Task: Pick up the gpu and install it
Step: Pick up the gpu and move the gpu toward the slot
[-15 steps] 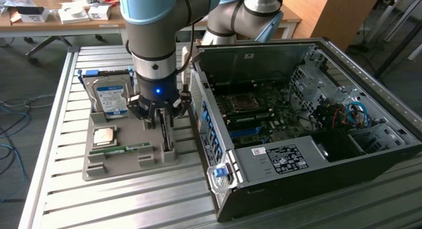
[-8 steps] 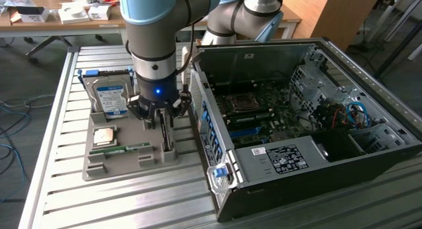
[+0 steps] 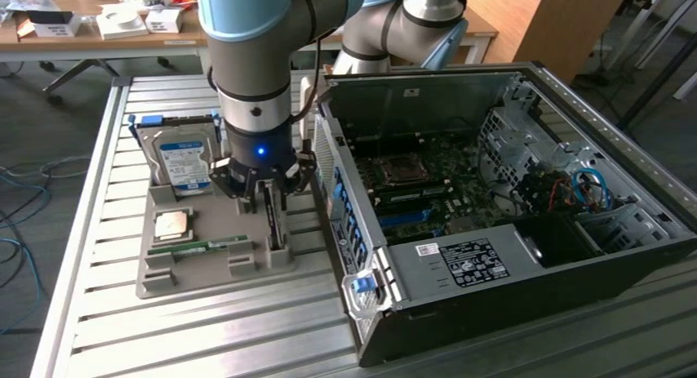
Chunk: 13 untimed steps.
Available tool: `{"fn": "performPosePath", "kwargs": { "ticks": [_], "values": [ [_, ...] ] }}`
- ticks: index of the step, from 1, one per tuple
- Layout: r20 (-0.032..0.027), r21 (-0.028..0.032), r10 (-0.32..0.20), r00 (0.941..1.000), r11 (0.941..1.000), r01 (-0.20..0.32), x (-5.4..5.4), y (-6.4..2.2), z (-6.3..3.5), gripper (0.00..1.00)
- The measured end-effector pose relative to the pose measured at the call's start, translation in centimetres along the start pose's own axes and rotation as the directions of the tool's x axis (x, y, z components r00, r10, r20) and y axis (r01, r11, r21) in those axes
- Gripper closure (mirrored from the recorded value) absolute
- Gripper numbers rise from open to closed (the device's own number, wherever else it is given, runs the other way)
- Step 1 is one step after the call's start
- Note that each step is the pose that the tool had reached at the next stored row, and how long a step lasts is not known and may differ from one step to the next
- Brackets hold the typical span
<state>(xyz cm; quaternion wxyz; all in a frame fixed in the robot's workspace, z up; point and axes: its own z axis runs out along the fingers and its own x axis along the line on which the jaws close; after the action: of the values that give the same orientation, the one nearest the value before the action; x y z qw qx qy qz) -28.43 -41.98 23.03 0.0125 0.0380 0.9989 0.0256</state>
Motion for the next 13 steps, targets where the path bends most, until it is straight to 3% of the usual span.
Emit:
{"fn": "performPosePath", "kwargs": {
  "ticks": [8,10,11,13],
  "values": [
    [0.0,0.0,0.0,1.0,1.0,0.0,0.0,0.0,0.0,0.51],
    [0.0,0.0,0.0,1.0,1.0,0.0,0.0,0.0,0.0,0.53],
    [0.0,0.0,0.0,1.0,1.0,0.0,0.0,0.0,0.0,0.6],
    [-0.0001,0.0,0.0,1.0,1.0,0.0,0.0,0.0,0.0,0.6]
  ]
}}
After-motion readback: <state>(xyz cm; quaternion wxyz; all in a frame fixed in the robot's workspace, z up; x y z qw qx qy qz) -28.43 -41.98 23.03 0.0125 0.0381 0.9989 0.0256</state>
